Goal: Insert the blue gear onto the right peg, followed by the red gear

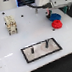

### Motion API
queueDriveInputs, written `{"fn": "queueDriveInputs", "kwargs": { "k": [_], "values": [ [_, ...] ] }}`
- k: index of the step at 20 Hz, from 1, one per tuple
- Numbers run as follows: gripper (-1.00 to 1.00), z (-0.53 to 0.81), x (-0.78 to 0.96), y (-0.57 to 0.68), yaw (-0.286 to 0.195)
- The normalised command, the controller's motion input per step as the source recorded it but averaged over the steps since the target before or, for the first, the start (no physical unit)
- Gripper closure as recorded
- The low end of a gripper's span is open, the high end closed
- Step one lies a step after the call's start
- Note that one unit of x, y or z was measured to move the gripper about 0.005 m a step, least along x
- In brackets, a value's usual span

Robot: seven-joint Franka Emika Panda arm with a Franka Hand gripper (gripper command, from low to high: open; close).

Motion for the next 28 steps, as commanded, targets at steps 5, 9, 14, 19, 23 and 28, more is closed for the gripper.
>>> {"fn": "queueDriveInputs", "kwargs": {
  "k": [5, 9, 14, 19, 23, 28],
  "values": [
    [1.0, -0.29, -0.14, -0.1, 0.0],
    [1.0, -0.14, -0.18, -0.09, 0.0],
    [1.0, -0.12, -0.3, 0.0, 0.0],
    [1.0, -0.04, -0.22, -0.03, 0.0],
    [1.0, 0.36, 0.12, -0.09, 0.0],
    [1.0, 0.55, 0.38, -0.21, 0.0]
  ]
}}
